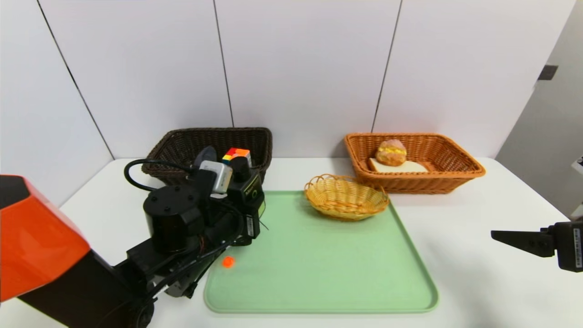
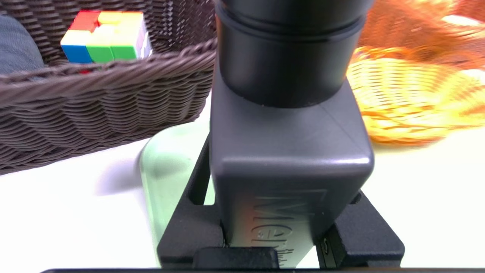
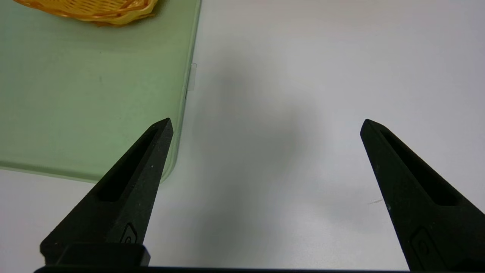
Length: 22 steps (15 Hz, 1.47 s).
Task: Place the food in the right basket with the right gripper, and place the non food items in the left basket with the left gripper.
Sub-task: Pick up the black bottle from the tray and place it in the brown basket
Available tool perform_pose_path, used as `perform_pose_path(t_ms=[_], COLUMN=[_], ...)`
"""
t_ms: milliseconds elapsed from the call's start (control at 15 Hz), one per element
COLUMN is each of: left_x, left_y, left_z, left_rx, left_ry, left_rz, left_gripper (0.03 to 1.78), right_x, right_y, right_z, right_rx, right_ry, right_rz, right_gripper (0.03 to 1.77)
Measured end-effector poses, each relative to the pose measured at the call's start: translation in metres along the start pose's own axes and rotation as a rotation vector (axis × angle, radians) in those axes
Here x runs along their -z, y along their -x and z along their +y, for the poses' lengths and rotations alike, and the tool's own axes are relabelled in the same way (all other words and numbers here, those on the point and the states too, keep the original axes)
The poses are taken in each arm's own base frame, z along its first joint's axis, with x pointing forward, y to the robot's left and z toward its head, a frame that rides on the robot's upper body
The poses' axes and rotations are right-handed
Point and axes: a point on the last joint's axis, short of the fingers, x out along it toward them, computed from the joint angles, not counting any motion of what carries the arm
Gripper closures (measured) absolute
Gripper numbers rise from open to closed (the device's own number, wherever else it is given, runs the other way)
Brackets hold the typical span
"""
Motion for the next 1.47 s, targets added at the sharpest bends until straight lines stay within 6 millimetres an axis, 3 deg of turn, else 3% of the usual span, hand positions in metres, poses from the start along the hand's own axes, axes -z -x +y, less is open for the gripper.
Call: perform_pose_path(t_ms=[200,400,533,733,1067,1467], left_x=[-0.029,-0.08,-0.119,-0.17,-0.18,-0.156], left_y=[0.019,0.036,0.045,0.051,0.017,-0.045], left_z=[-0.001,0.004,0.021,0.067,0.113,0.145], left_rx=[0.006,-0.024,-0.087,-0.192,-0.29,-0.328], left_ry=[0.005,0.013,0.017,0.027,0.041,0.045], left_rz=[-0.005,-0.007,0.0,-0.02,0.03,0.035], left_gripper=[1.2,1.2,1.2,1.2,1.2,1.2], right_x=[0.003,0.004,0.005,0.006,0.004,0.004], right_y=[-0.001,-0.001,-0.002,-0.003,-0.002,-0.002], right_z=[0.0,0.0,0.0,-0.001,-0.001,-0.002], right_rx=[0.002,0.002,0.002,0.004,0.009,0.014], right_ry=[-0.001,-0.002,-0.004,-0.009,-0.003,0.019], right_rz=[0.009,0.012,0.018,0.024,0.019,0.018], right_gripper=[0.09,0.09,0.09,0.09,0.09,0.09])
